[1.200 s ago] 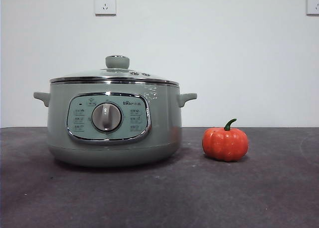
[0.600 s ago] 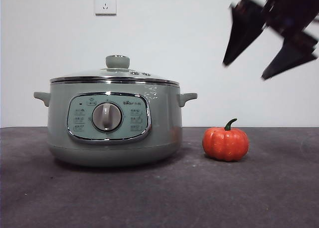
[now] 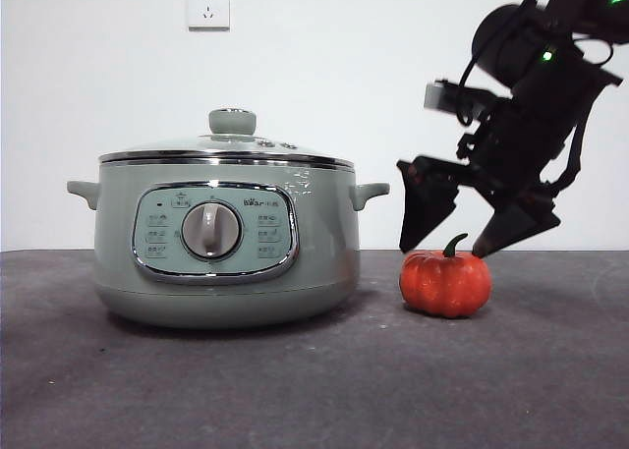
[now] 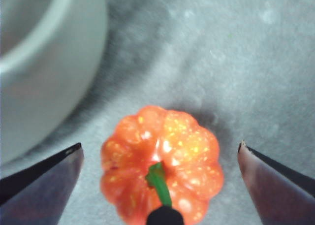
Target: Pick up the pumpkin,open the lid,put the pumpkin in the pot,close the lid
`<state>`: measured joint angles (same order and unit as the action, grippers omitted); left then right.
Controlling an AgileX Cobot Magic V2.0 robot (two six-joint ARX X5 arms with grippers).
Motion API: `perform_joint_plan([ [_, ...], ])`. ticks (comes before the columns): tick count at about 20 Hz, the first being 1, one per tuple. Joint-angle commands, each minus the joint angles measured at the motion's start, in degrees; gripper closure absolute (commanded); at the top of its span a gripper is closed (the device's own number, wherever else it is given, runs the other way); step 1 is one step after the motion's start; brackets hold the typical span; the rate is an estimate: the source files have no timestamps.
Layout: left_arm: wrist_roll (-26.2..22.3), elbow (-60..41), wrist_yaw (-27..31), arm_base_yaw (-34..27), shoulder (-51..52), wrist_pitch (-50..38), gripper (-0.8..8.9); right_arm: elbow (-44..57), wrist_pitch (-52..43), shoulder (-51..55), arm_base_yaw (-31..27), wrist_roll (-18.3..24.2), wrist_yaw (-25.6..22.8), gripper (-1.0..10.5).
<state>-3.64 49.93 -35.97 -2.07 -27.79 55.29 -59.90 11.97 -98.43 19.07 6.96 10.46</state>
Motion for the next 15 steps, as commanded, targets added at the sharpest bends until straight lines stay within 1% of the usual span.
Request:
perform_joint_plan([
  [1,-0.5,0.1,0.0,0.1,-0.1,-0.3,0.28,0.0,-0.3,-2.1,0.3,0.5,-0.1,1.6],
  [3,-0.5,0.1,0.0,0.1,-0.1,-0.3,0.28,0.0,-0.5,-3.3,0.7,0.4,-0.3,1.7],
  [4,-0.5,0.1,0.0,0.1,-0.1,-0.3,0.28,0.0,-0.5,-3.7,0.7,0.4,-0.3,2.1],
  [5,-0.5,0.1,0.0,0.1,-0.1,-0.3,0.28,0.0,-0.5,-3.8,0.9,0.4,-0.4,2.8],
  [7,-0.5,0.1,0.0,0.1,-0.1,-0.3,0.28,0.0,-0.5,-3.8,0.9,-0.1,-0.4,5.1],
  [8,-0.5,0.1,0.1,0.1,-0.1,-0.3,0.28,0.0,-0.4,-3.8,0.9,-0.2,-0.6,6.6],
  [9,-0.5,0.1,0.1,0.1,-0.1,-0.3,0.28,0.0,-0.2,-3.8,0.9,-1.5,-0.5,8.5],
  [10,-0.5,0.1,0.2,0.1,-0.1,-0.3,0.29,0.0,0.0,-3.8,0.9,-2.2,-0.3,9.7],
  [12,-0.5,0.1,1.2,0.1,-0.1,-0.3,0.29,0.0,0.0,-3.5,0.8,-3.0,-0.4,9.6],
  [15,-0.5,0.1,2.1,0.1,-0.1,-0.9,0.29,0.0,0.5,-0.4,0.8,-3.1,-0.6,9.6],
])
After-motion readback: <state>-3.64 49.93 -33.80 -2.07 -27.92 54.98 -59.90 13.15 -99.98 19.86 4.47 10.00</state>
